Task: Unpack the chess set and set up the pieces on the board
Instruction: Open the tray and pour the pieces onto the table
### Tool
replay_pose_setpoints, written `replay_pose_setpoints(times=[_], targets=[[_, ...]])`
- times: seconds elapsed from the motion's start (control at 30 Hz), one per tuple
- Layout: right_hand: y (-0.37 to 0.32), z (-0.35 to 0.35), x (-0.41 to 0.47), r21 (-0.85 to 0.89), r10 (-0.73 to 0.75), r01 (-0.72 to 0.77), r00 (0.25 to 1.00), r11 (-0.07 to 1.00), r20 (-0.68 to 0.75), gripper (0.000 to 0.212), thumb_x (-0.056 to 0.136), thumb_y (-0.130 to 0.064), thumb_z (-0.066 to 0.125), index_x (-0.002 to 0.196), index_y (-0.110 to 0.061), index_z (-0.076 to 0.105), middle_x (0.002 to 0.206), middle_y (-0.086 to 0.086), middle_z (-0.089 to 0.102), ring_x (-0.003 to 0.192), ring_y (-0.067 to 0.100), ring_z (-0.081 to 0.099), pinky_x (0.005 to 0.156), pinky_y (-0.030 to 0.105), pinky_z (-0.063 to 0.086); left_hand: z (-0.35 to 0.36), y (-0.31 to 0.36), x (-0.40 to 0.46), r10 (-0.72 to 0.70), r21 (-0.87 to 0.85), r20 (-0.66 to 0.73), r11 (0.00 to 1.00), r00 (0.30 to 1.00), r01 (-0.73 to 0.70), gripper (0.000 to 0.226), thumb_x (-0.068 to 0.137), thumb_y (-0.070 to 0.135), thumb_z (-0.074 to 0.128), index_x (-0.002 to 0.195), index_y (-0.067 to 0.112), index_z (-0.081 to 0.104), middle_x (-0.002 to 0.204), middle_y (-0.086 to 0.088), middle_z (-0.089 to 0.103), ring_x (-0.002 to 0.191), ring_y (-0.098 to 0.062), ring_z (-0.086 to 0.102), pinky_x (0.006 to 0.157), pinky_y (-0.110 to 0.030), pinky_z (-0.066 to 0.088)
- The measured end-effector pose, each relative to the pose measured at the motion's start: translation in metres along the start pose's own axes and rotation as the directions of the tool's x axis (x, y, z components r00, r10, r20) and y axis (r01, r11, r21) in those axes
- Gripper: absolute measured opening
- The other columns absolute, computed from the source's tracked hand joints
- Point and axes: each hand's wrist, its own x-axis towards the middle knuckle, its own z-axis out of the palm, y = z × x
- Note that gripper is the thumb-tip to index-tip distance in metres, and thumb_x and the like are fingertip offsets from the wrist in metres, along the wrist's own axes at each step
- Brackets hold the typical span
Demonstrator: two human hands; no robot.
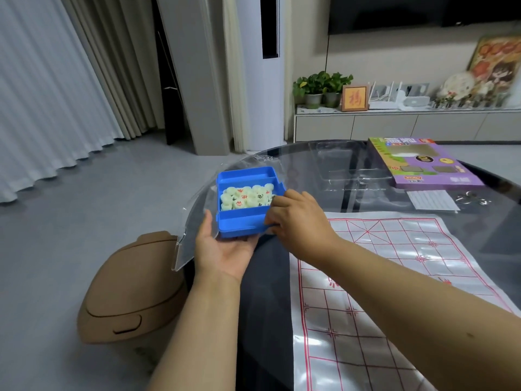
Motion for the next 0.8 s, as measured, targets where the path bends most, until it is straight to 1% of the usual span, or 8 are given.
replay_pose_setpoints(times=[0.1,0.17,0.23,0.33,0.4,0.5,0.6,0.8], targets=[[-0.008,-0.01,-0.006,0.052,-0.032,0.03,0.999,0.998,0.042,0.019,0.056,-0.02,0.083,0.069,-0.025,0.07,0.068,-0.01,0.06,0.066,0.017,0.053,0.056,0.027,0.034,0.0,0.0,-0.01,0.041,-0.017,-0.02,0.999,0.999,-0.041,0.053,0.099,0.045,0.039,0.131,0.005,0.051,0.122,-0.027,0.061,0.111,-0.042,0.06,0.091,-0.054,0.048],[-0.013,-0.023,-0.006,0.105,-0.013,0.004,0.996,0.994,0.084,0.022,0.067,-0.032,0.078,0.087,-0.024,0.071,0.082,-0.008,0.063,0.079,0.017,0.054,0.067,0.029,0.04,0.002,0.002,-0.017,0.055,-0.027,-0.015,0.998,0.998,-0.055,0.053,0.1,0.044,0.036,0.131,0.004,0.052,0.121,-0.027,0.061,0.111,-0.041,0.059,0.091,-0.054,0.047],[-0.02,-0.038,-0.001,0.193,0.057,-0.079,0.992,0.978,0.117,0.035,0.08,-0.044,0.067,0.106,-0.022,0.064,0.099,-0.007,0.061,0.095,0.013,0.05,0.081,0.025,0.038,0.007,0.004,-0.023,0.066,-0.028,-0.012,0.997,0.998,-0.066,0.052,0.101,0.043,0.034,0.127,0.004,0.055,0.117,-0.026,0.063,0.107,-0.039,0.061,0.083,-0.05,0.049],[-0.03,-0.048,0.016,0.283,0.142,-0.173,0.982,0.943,0.126,0.034,0.09,-0.042,0.055,0.115,-0.019,0.057,0.111,-0.004,0.056,0.105,0.013,0.047,0.086,0.023,0.036,0.014,0.004,-0.036,0.086,-0.054,-0.018,0.995,0.996,-0.087,0.048,0.101,0.04,0.034,0.118,0.003,0.06,0.114,-0.025,0.065,0.104,-0.039,0.062,0.087,-0.053,0.049],[-0.036,-0.045,0.03,0.246,0.161,-0.199,0.973,0.949,0.165,0.036,0.092,-0.04,0.052,0.119,-0.016,0.055,0.118,0.0,0.054,0.111,0.018,0.047,0.088,0.027,0.037,0.011,0.002,-0.043,0.104,-0.048,-0.036,0.993,0.994,-0.105,0.045,0.101,0.038,0.036,0.116,0.005,0.061,0.113,-0.024,0.066,0.104,-0.038,0.062,0.084,-0.055,0.049],[-0.044,-0.033,0.048,0.189,0.209,-0.28,0.922,0.941,0.325,0.044,0.093,-0.043,0.049,0.126,-0.014,0.049,0.129,0.004,0.048,0.118,0.022,0.045,0.09,0.031,0.036,0.0,0.001,-0.046,0.134,-0.012,-0.054,0.991,0.99,-0.135,0.043,0.101,0.036,0.037,0.123,0.007,0.061,0.118,-0.022,0.064,0.109,-0.037,0.061,0.084,-0.054,0.05],[-0.05,-0.011,0.057,0.069,0.244,-0.304,0.862,0.95,0.445,0.049,0.093,-0.05,0.043,0.126,-0.014,0.047,0.129,0.007,0.047,0.119,0.027,0.044,0.091,0.038,0.037,-0.005,0.004,-0.04,0.157,0.001,-0.075,0.987,0.985,-0.158,0.04,0.101,0.032,0.038,0.123,0.007,0.061,0.118,-0.021,0.065,0.102,-0.035,0.063,0.078,-0.05,0.051],[-0.057,0.015,0.07,0.046,0.273,-0.351,0.798,0.935,0.538,0.048,0.092,-0.053,0.034,0.133,-0.028,0.042,0.137,0.005,0.038,0.131,0.03,0.026,0.107,0.051,0.023,-0.01,0.006,-0.029,0.191,0.078,-0.046,0.979,0.981,-0.187,0.038,0.101,0.029,0.036,0.122,0.01,0.062,0.103,-0.016,0.068,0.09,-0.031,0.066,0.074,-0.043,0.053]])
